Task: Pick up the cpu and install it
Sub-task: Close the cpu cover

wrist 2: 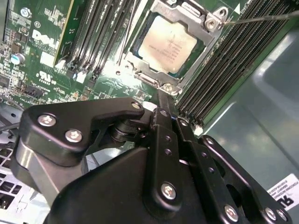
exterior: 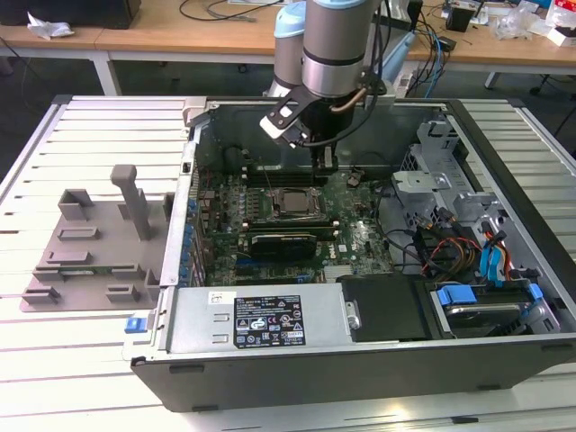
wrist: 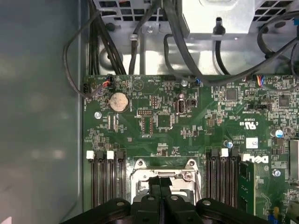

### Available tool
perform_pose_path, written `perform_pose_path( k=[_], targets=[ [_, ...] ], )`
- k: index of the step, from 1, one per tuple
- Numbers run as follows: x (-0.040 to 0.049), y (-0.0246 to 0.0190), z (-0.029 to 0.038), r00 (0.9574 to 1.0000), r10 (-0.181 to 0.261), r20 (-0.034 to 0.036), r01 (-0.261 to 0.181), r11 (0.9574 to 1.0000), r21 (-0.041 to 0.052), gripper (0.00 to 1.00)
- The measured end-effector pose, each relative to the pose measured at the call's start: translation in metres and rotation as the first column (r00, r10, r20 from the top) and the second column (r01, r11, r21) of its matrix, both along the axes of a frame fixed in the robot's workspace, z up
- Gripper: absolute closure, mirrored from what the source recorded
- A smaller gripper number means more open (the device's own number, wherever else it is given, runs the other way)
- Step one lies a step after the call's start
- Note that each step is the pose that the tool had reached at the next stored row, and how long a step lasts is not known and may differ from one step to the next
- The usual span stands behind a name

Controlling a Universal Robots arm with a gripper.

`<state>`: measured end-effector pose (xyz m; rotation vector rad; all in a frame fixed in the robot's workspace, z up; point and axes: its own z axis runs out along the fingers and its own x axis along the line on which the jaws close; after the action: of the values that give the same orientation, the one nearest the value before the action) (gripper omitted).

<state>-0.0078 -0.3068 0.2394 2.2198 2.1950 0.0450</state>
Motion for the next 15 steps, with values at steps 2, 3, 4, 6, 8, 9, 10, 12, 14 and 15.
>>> perform_pose_path(
  k=[2,3,4,6,8,9,10,12,14,15],
  targets=[
    [-0.0046,0.0000,-0.0024,1.0000,0.000,0.0000,0.000,1.0000,0.0000,0.89],
    [-0.0065,0.0000,-0.0033,1.0000,0.000,-0.0001,0.000,1.0000,0.0000,0.89],
    [-0.0085,0.0000,-0.0046,1.0000,0.000,-0.0002,0.000,1.0000,-0.0001,0.89],
    [-0.0114,0.0000,-0.0087,1.0000,0.000,-0.0032,0.000,1.0000,0.0000,0.89],
    [-0.0174,-0.0002,-0.0099,1.0000,0.000,-0.0046,0.000,1.0000,-0.0001,0.89],
    [-0.0194,-0.0005,-0.0101,1.0000,0.000,-0.0047,0.000,1.0000,-0.0001,0.89],
    [-0.0222,-0.0011,-0.0104,1.0000,0.000,-0.0048,0.000,1.0000,0.0000,0.89],
    [-0.0266,-0.0029,-0.0109,1.0000,0.000,-0.0051,0.000,1.0000,0.0000,0.89],
    [-0.0323,-0.0095,-0.0123,1.0000,0.000,-0.0087,0.000,1.0000,0.0000,0.89],
    [-0.0333,-0.0115,-0.0131,0.9999,0.000,-0.0110,0.000,1.0000,0.0001,0.89]
  ],
)
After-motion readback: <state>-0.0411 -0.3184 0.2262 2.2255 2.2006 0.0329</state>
